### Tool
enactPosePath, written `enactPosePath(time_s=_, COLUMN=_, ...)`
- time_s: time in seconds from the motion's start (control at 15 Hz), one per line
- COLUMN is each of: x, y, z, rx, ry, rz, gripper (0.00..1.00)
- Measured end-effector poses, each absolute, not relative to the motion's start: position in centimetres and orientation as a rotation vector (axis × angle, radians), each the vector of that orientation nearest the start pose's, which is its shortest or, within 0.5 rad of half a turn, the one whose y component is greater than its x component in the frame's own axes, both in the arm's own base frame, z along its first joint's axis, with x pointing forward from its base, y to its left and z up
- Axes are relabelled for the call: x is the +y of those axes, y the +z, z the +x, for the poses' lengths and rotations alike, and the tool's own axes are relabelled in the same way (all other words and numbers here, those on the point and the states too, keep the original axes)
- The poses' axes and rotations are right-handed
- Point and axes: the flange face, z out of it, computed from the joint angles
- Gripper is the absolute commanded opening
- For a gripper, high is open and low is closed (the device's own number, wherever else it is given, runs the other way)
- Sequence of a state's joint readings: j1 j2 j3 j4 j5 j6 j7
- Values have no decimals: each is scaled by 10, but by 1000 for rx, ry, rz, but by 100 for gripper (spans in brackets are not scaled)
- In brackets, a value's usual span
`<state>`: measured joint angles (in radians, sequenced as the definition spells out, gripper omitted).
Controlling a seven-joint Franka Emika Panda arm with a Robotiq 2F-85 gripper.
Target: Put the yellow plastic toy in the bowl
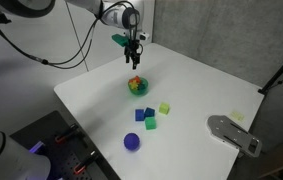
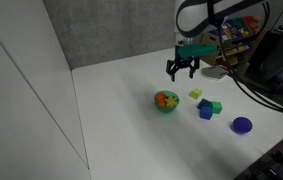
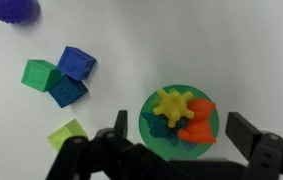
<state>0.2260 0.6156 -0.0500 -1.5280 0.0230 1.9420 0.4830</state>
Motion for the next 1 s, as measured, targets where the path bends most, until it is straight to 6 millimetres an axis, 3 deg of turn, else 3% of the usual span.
enactPosePath(time_s=0.53, x=99, y=320, z=593, rx=368, ry=316, rz=-3167, gripper=100)
enactPosePath(time_s=1.0, x=62, y=384, z=532, rx=426, ry=245, rz=-3149, gripper=100)
